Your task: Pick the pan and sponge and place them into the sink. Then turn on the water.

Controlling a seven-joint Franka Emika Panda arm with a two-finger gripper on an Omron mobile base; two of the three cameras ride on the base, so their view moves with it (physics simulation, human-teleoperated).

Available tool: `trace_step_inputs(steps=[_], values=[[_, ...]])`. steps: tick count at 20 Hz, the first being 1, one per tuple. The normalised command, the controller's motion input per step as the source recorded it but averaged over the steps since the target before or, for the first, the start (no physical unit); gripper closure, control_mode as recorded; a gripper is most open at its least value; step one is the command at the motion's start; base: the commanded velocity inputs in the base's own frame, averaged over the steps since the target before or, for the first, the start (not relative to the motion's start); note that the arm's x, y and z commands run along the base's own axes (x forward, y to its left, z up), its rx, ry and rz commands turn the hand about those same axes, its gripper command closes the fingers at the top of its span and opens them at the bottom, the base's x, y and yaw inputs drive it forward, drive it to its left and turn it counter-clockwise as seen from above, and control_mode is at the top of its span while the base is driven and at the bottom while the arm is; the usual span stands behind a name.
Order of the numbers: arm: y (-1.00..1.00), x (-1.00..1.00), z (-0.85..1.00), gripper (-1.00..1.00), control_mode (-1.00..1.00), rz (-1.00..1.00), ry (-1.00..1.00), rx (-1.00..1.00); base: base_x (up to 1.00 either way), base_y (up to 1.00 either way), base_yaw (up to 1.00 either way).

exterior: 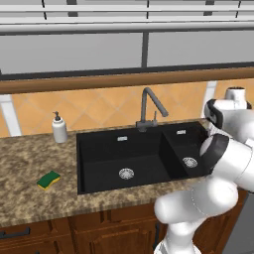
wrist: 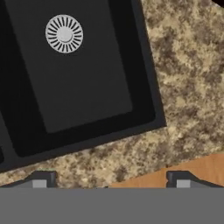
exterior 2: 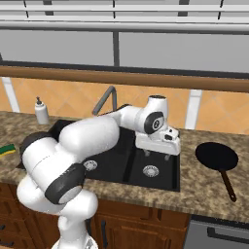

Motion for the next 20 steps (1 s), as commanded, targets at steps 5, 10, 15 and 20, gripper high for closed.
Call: trace_step_inputs(steps=[5,10,15,20], values=[[-0.97,0.53,-0.29,-1.00,-1.00,-0.13,0.09,0.00,0.00,0.00,0.00],[-0.67,-0.01,-0.16,-1.00,-1.00,0.00,0.00,0.01,0.00,0.00,0.00],[-0.43,0.00,-0.07,-1.00,-1.00,0.00,0.00,0.00,0.00,0.00,0.00],[-0.22,0.00,-0.13,-1.00,-1.00,0.00,0.00,0.00,0.00,0.00,0.00]])
